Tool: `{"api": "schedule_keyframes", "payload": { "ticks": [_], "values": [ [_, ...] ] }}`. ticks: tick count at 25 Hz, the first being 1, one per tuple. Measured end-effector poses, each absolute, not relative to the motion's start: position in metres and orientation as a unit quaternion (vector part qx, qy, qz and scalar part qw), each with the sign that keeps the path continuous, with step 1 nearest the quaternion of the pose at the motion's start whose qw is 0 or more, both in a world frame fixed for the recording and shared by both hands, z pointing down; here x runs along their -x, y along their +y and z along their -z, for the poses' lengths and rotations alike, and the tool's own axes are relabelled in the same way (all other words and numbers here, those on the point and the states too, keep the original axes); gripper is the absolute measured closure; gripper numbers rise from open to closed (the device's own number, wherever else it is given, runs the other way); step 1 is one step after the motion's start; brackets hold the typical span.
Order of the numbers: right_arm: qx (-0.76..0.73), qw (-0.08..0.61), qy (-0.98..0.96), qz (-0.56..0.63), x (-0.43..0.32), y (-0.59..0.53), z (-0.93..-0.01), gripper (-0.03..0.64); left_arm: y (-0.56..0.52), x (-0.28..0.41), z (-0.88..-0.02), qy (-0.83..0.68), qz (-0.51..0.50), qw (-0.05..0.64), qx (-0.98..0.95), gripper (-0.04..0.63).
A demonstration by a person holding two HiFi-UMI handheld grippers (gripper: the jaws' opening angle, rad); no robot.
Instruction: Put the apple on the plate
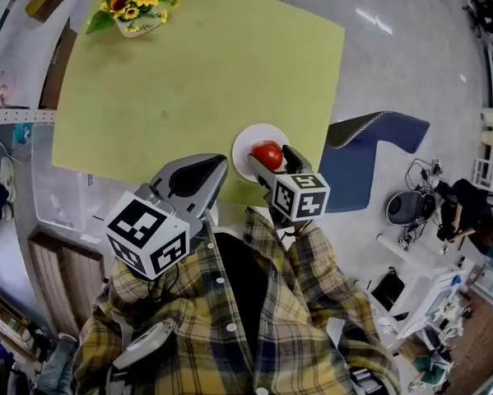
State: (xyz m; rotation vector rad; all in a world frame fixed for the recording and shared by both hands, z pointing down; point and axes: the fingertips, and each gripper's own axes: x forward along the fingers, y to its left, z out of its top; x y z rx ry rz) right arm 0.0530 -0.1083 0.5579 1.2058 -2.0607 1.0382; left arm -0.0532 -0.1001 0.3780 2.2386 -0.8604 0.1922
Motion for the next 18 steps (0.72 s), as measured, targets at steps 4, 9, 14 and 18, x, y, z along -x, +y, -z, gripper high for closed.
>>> {"api": "schedule_keyframes", "payload": {
  "ticks": [4,9,14,18],
  "values": [
    [-0.448,0.262,-0.765,-0.381,-0.053,-0.111,-0.551,0.242,-0.103,0.055,-0.376,-0.336,-0.072,0.36,-0.867,0.588],
    [-0.456,0.249,-0.769,-0.373,-0.055,-0.114,-0.538,0.242,-0.107,0.055,-0.374,-0.334,-0.067,0.357,-0.869,0.588],
    [-0.463,0.208,-0.782,-0.363,-0.053,-0.121,-0.506,0.244,-0.112,0.054,-0.371,-0.333,-0.062,0.356,-0.871,0.588],
    [-0.452,0.168,-0.809,-0.336,-0.042,-0.124,-0.471,0.252,-0.114,0.052,-0.367,-0.328,-0.058,0.351,-0.875,0.588]
  ]
}}
